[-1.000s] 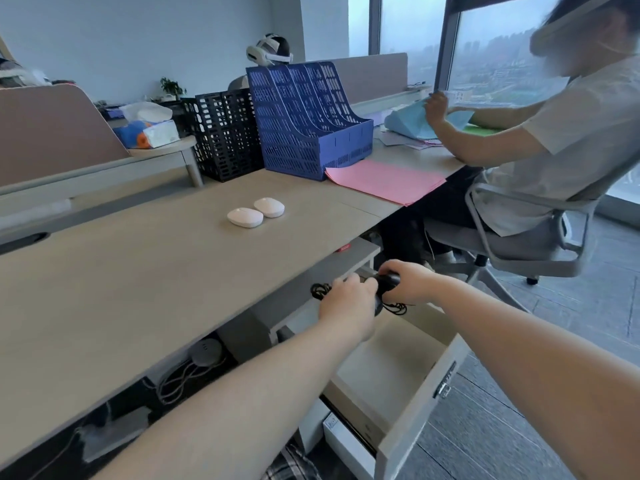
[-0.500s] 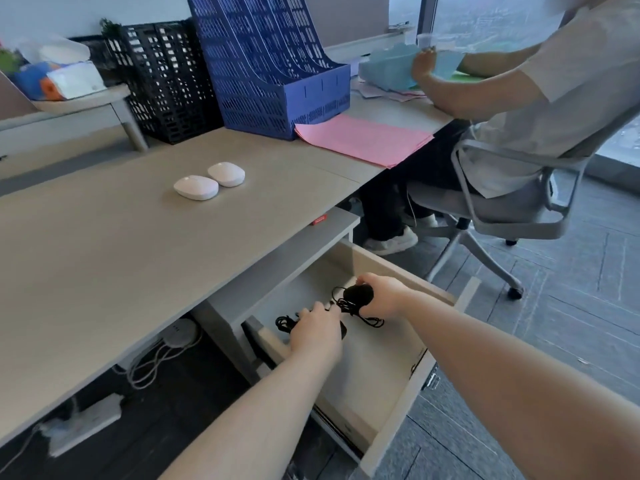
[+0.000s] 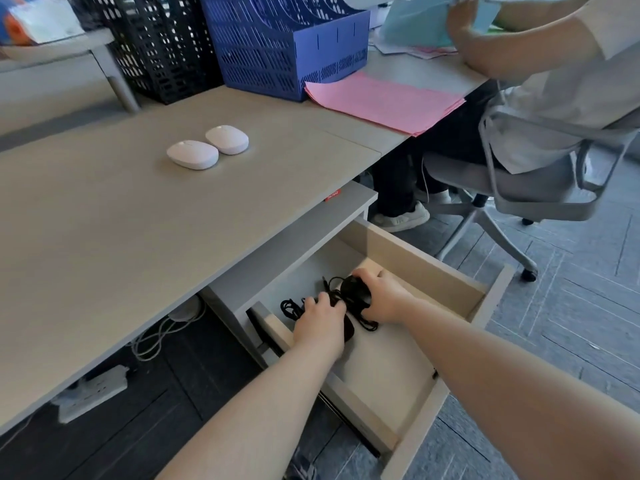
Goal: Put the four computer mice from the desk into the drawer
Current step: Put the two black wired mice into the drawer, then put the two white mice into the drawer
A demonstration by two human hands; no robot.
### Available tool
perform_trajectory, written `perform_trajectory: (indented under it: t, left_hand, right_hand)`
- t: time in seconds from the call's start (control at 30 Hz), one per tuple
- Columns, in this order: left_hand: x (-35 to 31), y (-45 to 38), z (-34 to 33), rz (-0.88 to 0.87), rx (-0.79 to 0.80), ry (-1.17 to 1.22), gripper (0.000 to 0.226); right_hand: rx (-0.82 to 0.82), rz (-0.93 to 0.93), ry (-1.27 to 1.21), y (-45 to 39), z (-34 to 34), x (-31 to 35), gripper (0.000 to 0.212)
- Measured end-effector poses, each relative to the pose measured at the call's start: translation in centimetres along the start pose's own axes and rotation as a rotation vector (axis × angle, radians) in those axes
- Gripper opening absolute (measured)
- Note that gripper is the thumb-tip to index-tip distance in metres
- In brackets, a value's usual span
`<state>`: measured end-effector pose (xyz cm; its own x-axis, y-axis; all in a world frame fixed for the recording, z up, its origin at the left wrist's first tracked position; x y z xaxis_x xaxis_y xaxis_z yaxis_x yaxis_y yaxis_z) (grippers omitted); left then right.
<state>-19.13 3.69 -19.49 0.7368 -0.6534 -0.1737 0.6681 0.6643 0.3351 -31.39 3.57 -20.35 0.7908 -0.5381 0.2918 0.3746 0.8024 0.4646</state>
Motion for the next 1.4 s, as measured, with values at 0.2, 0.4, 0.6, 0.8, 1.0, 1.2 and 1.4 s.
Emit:
perform_trajectory:
  t: [0.2,0.4,0.6,0.8,1.0,1.2,1.4]
  left_hand:
    - [-0.2,-0.8,-0.3,-0.007,0.028,0.054,0.072]
    - [-0.2,-0.5,0.6,0.001,0.021,0.029,0.072]
    - [-1.5,0.8,6.8,-0.058,-0.053,-0.168,0.049]
    - [-2.7,3.9,17.9,-0.206,-0.391,-0.197,0.020]
    - [4.6,6.0,24.4,-0.086,-0.707,-0.088,0.023]
    - [16.6,4.1,23.3,0.269,-0.672,0.022,0.063]
    - [22.8,1.2,23.0,0.311,-0.761,0.167,0.078]
  right_hand:
    - [0.007,0.008,0.015,0.0,-0.1,0.2,0.073]
    - [-0.062,0.015,0.137,0.9,2.1,0.8,0.057]
    - [-0.205,0.064,0.050,3.5,7.5,3.8,0.026]
    - [-0.707,0.225,-0.310,8.2,16.6,8.4,0.029]
    - [-0.632,0.317,-0.313,6.1,18.6,15.0,0.042]
    - [-0.470,0.326,-0.261,1.3,17.0,21.4,0.051]
    - [-0.477,0.311,-0.214,-3.1,16.8,25.0,0.054]
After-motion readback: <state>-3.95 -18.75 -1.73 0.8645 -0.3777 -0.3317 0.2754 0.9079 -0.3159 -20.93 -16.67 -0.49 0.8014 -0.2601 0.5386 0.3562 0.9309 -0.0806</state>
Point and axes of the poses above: each hand's wrist, its own y-axis away from the middle knuckle, its own z-axis out of the back of the hand, x = y × z, the point moved 8 cm from there along -y, towards the middle knuckle, and after that the axes turned 13 degrees about -z, right-handed, at the moved point
